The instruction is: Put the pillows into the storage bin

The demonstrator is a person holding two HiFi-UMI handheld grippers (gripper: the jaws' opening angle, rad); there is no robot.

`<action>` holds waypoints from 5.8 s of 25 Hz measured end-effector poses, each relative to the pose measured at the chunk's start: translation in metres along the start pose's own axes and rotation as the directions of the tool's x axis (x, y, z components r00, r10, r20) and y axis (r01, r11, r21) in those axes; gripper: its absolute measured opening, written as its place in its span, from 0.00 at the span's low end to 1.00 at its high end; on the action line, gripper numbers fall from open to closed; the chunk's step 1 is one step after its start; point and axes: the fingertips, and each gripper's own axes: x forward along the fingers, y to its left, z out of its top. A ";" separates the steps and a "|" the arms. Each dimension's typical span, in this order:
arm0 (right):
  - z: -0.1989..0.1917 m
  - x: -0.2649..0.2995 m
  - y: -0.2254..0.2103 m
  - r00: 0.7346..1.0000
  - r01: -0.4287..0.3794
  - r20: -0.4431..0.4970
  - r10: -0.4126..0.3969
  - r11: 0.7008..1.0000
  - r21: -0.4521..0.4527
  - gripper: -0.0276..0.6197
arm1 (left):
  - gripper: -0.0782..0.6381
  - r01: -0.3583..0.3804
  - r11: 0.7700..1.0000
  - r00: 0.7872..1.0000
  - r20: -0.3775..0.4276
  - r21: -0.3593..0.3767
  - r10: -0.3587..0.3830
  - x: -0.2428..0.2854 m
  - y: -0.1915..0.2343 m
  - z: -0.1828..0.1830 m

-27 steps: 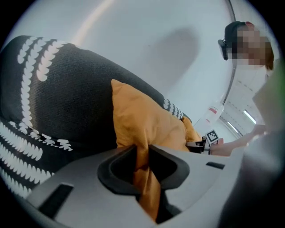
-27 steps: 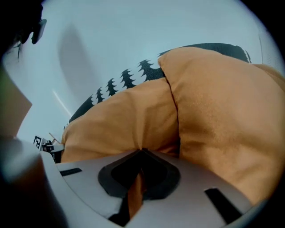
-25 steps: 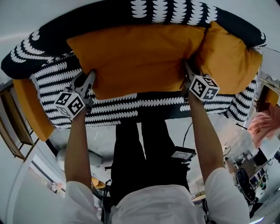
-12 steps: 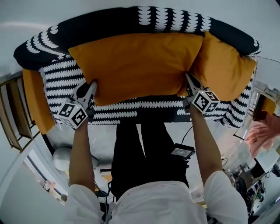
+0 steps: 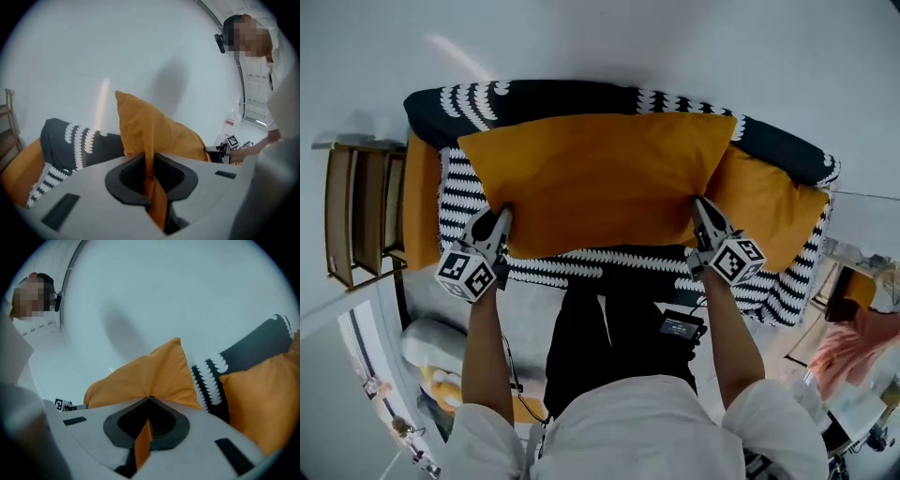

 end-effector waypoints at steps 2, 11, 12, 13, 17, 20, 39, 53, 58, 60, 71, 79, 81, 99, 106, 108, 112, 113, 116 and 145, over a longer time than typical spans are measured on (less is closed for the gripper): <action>0.034 0.010 0.027 0.998 -0.070 0.000 0.070 0.995 -0.068 0.09 | 0.18 -0.041 0.999 0.998 0.052 0.009 0.041 -0.022 -0.001 0.022; 0.107 0.027 0.192 0.944 -0.329 -0.072 0.322 0.904 -0.273 0.09 | 0.18 -0.273 0.962 0.927 0.264 -0.014 0.267 -0.192 -0.015 0.087; 0.107 0.028 0.212 0.934 -0.357 -0.078 0.350 0.890 -0.284 0.09 | 0.18 -0.305 0.952 0.912 0.283 -0.019 0.298 -0.215 -0.017 0.089; 0.106 0.027 0.232 0.923 -0.383 -0.084 0.375 0.877 -0.291 0.09 | 0.18 -0.335 0.942 0.897 0.298 -0.027 0.328 -0.239 -0.019 0.089; 0.086 0.016 0.316 0.874 -0.483 -0.115 0.472 0.818 -0.311 0.09 | 0.18 -0.439 0.895 0.829 0.351 -0.076 0.436 -0.340 -0.030 0.081; 0.056 0.009 0.395 0.818 -0.573 -0.161 0.553 0.758 -0.312 0.09 | 0.18 -0.520 0.846 0.763 0.382 -0.116 0.521 -0.432 -0.040 0.061; -0.254 -0.185 0.799 0.245 -0.969 -0.509 0.826 0.194 -0.152 0.09 | 0.18 -0.834 0.339 0.170 0.382 -0.435 0.908 -0.925 -0.267 -0.202; -0.507 -0.352 0.951 -0.221 -0.975 -0.642 0.734 -0.154 0.159 0.09 | 0.18 -0.769 -0.099 -0.245 0.148 -0.632 0.958 -1.080 -0.449 -0.416; -0.593 -0.396 0.997 -0.335 -0.941 -0.651 0.681 -0.214 0.260 0.09 | 0.18 -0.732 -0.224 -0.342 0.062 -0.644 0.938 -1.129 -0.483 -0.468; -0.626 -0.409 1.016 -0.369 -0.929 -0.654 0.661 -0.228 0.293 0.09 | 0.18 -0.716 -0.259 -0.366 0.033 -0.649 0.930 -1.150 -0.489 -0.487; -0.779 -0.445 1.070 -0.485 -0.866 -0.679 0.552 -0.198 0.459 0.09 | 0.18 -0.627 -0.392 -0.408 -0.144 -0.674 0.901 -1.222 -0.497 -0.575; -0.867 -0.460 1.052 -0.506 -0.850 -0.736 0.449 -0.115 0.515 0.09 | 0.18 -0.571 -0.447 -0.386 -0.256 -0.688 0.886 -1.246 -0.499 -0.641; -0.883 -0.470 1.044 -0.501 -0.852 -0.754 0.425 -0.087 0.517 0.09 | 0.18 -0.562 -0.452 -0.368 -0.280 -0.692 0.887 -1.255 -0.505 -0.659; -1.029 -0.484 0.911 -0.255 -0.904 -0.914 0.315 0.257 0.341 0.09 | 0.18 -0.601 -0.243 0.010 -0.312 -0.761 0.950 -1.295 -0.423 -0.889; -1.094 -0.482 0.846 -0.168 -0.881 -0.945 0.281 0.388 0.272 0.09 | 0.17 -0.588 -0.194 0.149 -0.341 -0.785 0.928 -1.283 -0.386 -0.985; -1.112 -0.478 0.836 -0.164 -0.875 -0.947 0.276 0.402 0.268 0.09 | 0.17 -0.588 -0.190 0.174 -0.353 -0.786 0.919 -1.281 -0.374 -1.008; -1.149 -0.473 0.818 -0.166 -0.870 -0.951 0.260 0.415 0.265 0.09 | 0.17 -0.574 -0.199 0.209 -0.377 -0.794 0.902 -1.275 -0.355 -1.056; -1.159 -0.472 0.814 -0.168 -0.870 -0.952 0.255 0.416 0.265 0.09 | 0.17 -0.569 -0.204 0.217 -0.385 -0.797 0.897 -1.273 -0.353 -1.068; -1.188 -0.468 0.809 -0.173 -0.871 -0.955 0.243 0.414 0.263 0.09 | 0.17 -0.562 -0.216 0.246 -0.411 -0.798 0.878 -1.269 -0.342 -1.102; -1.302 -0.406 0.771 -0.049 -0.895 -0.983 0.174 0.430 0.121 0.10 | 0.39 -0.710 -0.216 0.191 -0.479 -0.670 0.857 -1.246 -0.232 -1.195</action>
